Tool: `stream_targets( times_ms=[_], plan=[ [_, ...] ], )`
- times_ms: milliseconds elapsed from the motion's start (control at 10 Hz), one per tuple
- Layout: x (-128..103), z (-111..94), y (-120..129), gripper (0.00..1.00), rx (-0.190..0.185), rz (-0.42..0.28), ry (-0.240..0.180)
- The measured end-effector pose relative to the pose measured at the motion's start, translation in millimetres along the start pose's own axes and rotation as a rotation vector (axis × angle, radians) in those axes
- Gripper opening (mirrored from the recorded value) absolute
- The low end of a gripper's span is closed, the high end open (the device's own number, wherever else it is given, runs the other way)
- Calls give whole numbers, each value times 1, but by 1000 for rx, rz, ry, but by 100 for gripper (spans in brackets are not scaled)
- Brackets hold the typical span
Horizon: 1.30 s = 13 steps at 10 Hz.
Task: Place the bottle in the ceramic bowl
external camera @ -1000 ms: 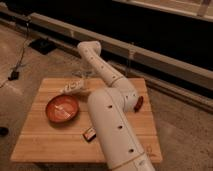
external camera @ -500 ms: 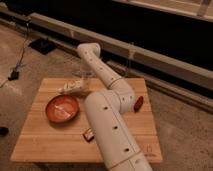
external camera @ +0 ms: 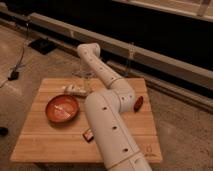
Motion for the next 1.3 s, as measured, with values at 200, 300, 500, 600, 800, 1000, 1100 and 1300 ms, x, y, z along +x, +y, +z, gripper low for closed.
stream_targets(
  times_ms=[200,300,500,600,800,1000,1100,1300],
  plan=[
    [-3,9,1,80,-1,8,30],
    [-7,14,4,80,1,14,46],
    [-17,21,9,80,10,32,60],
    [-20,22,9,80,22,42,57],
    [-18,24,10,80,61,70,44],
    [-11,26,9,69,97,91,36],
    [-11,27,8,59,106,91,36],
    [-10,27,7,41,119,87,37]
  ],
)
